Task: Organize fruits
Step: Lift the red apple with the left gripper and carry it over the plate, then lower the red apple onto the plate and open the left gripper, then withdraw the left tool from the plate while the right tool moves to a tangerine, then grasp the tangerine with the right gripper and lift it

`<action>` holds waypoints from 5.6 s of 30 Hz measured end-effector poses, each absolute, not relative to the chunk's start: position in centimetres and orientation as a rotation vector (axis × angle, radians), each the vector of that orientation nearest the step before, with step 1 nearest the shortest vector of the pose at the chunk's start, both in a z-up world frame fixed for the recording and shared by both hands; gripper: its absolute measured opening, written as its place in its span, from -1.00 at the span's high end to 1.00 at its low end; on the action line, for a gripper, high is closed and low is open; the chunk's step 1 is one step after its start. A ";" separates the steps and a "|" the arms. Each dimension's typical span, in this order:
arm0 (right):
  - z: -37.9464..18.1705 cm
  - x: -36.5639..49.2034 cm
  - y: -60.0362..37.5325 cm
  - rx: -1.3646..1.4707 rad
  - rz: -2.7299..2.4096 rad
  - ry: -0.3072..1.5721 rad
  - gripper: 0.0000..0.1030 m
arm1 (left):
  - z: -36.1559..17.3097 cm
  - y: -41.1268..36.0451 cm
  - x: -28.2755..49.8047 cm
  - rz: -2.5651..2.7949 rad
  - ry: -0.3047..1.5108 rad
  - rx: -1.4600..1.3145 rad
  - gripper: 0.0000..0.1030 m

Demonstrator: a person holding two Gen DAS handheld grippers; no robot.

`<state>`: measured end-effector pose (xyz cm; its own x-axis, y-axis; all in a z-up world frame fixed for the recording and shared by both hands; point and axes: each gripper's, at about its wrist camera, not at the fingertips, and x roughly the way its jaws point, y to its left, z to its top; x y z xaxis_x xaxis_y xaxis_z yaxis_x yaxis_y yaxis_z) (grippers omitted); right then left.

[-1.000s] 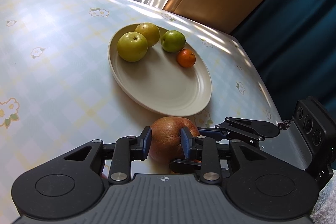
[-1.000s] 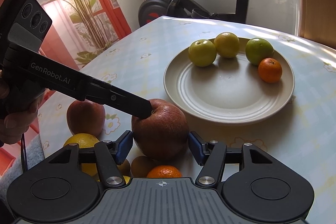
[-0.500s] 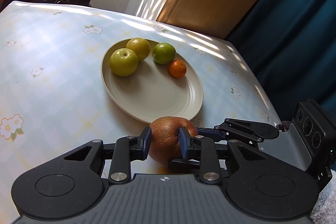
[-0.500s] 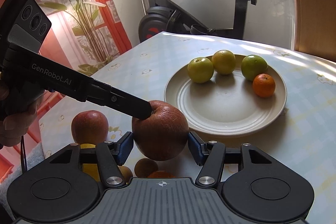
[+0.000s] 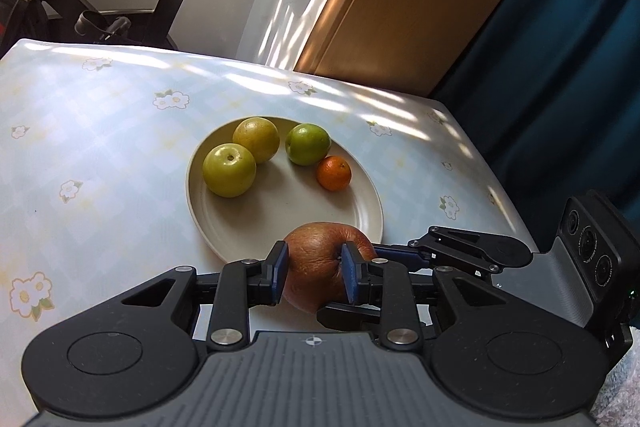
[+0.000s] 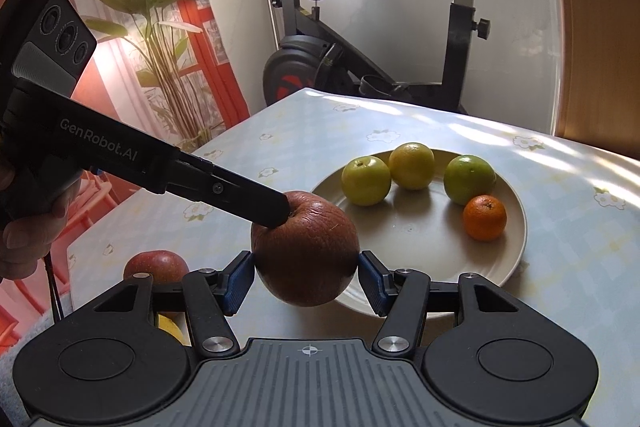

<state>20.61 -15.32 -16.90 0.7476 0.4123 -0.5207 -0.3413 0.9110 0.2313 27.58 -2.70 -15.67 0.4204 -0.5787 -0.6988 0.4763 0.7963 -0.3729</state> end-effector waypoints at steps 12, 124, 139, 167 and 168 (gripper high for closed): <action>-17.8 24.0 -17.0 0.115 0.417 0.610 -0.03 | -16.5 -4.1 31.1 -0.637 0.952 -0.132 0.42; -19.5 8.4 -17.7 0.117 0.160 0.661 -0.11 | -14.6 3.6 13.6 -0.298 0.727 -0.019 -0.05; -21.2 8.4 -16.4 0.128 0.272 0.732 0.19 | -15.0 3.2 13.4 -0.319 0.745 0.003 -0.05; -20.6 9.6 -19.8 0.164 0.196 0.628 0.30 | -15.9 -0.4 17.4 -0.498 0.841 0.107 0.30; -20.5 9.7 -20.0 0.166 0.192 0.623 0.30 | -16.1 -0.9 17.9 -0.514 0.853 0.113 0.31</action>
<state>9.73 -20.00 -20.54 0.7956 0.2278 -0.5614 -0.1282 0.9689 0.2115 17.85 -0.87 -16.09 0.5440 -0.3879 -0.7441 0.4764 0.8727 -0.1067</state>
